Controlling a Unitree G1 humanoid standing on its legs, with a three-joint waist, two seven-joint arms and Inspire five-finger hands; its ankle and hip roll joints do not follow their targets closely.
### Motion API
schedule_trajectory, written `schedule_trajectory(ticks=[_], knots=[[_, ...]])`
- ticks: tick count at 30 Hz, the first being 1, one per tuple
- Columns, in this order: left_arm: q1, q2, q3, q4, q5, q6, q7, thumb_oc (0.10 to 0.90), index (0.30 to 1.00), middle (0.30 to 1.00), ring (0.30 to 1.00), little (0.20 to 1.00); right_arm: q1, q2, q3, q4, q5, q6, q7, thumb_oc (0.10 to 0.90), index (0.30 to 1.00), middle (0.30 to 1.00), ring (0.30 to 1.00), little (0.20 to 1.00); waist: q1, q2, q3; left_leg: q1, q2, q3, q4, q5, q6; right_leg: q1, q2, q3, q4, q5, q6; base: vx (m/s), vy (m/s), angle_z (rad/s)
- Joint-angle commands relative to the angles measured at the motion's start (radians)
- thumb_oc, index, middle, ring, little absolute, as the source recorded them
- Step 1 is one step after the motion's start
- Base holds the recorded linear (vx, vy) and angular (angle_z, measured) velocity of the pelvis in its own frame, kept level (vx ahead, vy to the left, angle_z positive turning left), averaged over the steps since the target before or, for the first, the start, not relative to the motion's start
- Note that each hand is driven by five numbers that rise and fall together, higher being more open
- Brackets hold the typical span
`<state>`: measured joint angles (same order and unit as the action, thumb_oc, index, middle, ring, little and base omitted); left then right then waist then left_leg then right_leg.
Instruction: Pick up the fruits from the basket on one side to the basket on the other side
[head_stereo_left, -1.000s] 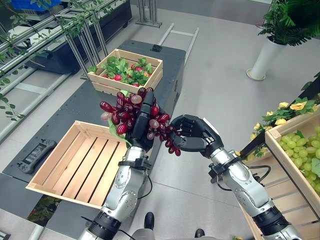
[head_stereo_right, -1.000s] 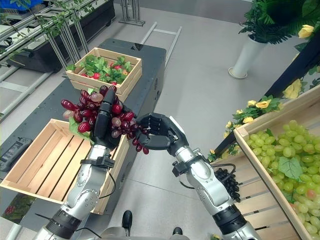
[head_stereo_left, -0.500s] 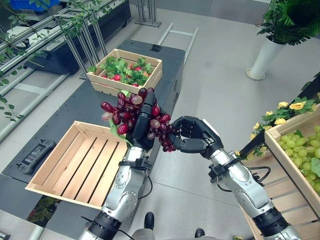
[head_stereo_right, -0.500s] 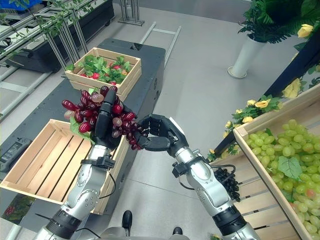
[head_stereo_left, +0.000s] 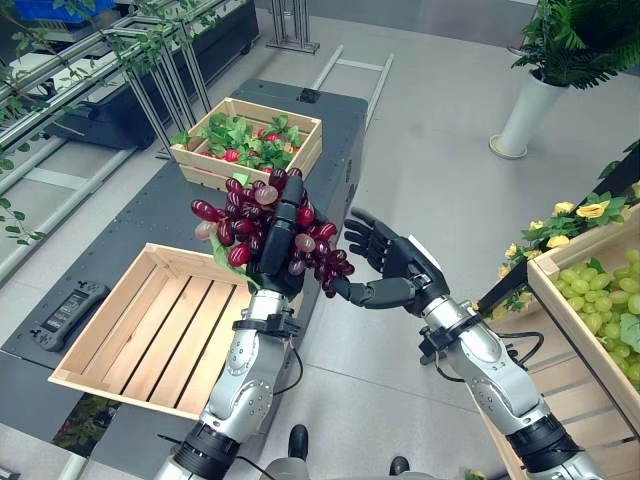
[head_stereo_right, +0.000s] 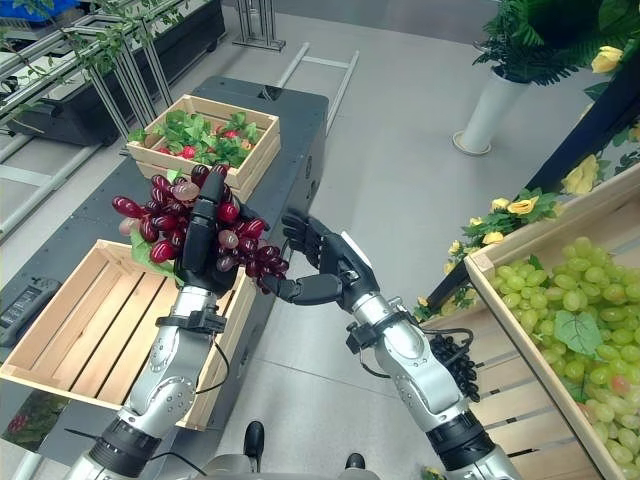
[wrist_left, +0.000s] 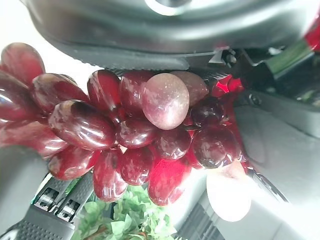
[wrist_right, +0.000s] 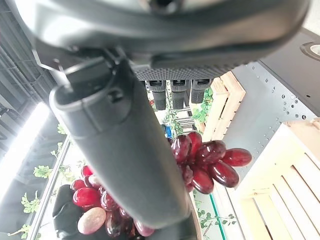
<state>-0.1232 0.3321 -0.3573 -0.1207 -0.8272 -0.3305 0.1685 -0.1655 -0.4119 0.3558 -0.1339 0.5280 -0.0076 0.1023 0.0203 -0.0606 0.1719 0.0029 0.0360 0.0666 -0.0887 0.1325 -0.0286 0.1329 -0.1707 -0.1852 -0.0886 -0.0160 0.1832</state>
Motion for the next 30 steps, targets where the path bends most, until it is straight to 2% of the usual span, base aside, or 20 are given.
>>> schedule_trajectory(ticks=[1,4,10,19,24,30], knots=[[-0.129,-0.038,0.014,-0.085,0.068,-0.095,-0.061,0.400,0.300,0.300,0.300,0.300,-0.032,0.018,-0.048,-0.114,0.043,-0.080,0.038,0.800,0.900,0.900,0.900,0.900,0.009,0.024,-0.137,0.076,-0.051,-0.010,0.001,-0.152,0.006,-0.049,0.085,-0.007,0.001,0.067,-0.062,-0.01,-0.001,-0.03],[-0.130,-0.046,0.003,-0.092,0.033,-0.086,-0.104,0.400,0.300,0.300,0.300,0.300,-0.030,0.018,-0.039,-0.106,-0.007,-0.089,0.004,0.800,0.900,0.900,0.900,0.900,0.008,0.023,-0.138,0.076,-0.050,-0.007,0.001,-0.152,0.005,-0.049,0.086,-0.006,0.001,0.066,-0.062,0.00,-0.001,-0.01],[-0.142,-0.055,-0.054,-0.113,-0.016,-0.058,-0.246,0.400,0.300,0.300,0.300,0.300,-0.047,0.025,-0.007,-0.073,-0.034,-0.060,-0.035,0.800,0.900,0.900,0.900,0.900,0.004,0.023,-0.140,0.076,-0.049,-0.002,0.001,-0.152,0.007,-0.052,0.088,0.000,0.001,0.068,-0.062,0.00,0.000,-0.01],[-0.155,-0.047,-0.086,-0.114,-0.040,-0.036,-0.315,0.400,0.300,0.300,0.300,0.300,-0.064,0.023,0.034,-0.027,-0.016,-0.022,-0.022,0.800,0.900,0.900,0.900,0.900,0.005,0.022,-0.148,0.075,-0.049,0.000,0.001,-0.152,0.008,-0.051,0.087,0.004,0.001,0.067,-0.063,0.00,0.000,-0.03],[-0.149,-0.050,-0.092,-0.114,-0.053,-0.009,-0.379,0.400,0.300,0.300,0.300,0.300,-0.063,0.023,0.037,-0.019,-0.011,-0.024,-0.022,0.800,0.900,0.900,0.900,0.900,0.006,0.020,-0.149,0.077,-0.048,0.001,0.001,-0.151,0.009,-0.050,0.087,0.005,0.001,0.069,-0.062,0.00,0.000,0.00],[-0.146,-0.043,-0.099,-0.113,-0.039,0.000,-0.364,0.400,0.300,0.300,0.300,0.300,-0.064,0.025,0.037,-0.022,-0.018,-0.030,-0.020,0.800,0.900,0.900,0.900,0.900,0.006,0.020,-0.149,0.077,-0.048,0.002,0.001,-0.150,0.009,-0.051,0.088,0.006,0.001,0.070,-0.061,0.00,0.000,0.00]])
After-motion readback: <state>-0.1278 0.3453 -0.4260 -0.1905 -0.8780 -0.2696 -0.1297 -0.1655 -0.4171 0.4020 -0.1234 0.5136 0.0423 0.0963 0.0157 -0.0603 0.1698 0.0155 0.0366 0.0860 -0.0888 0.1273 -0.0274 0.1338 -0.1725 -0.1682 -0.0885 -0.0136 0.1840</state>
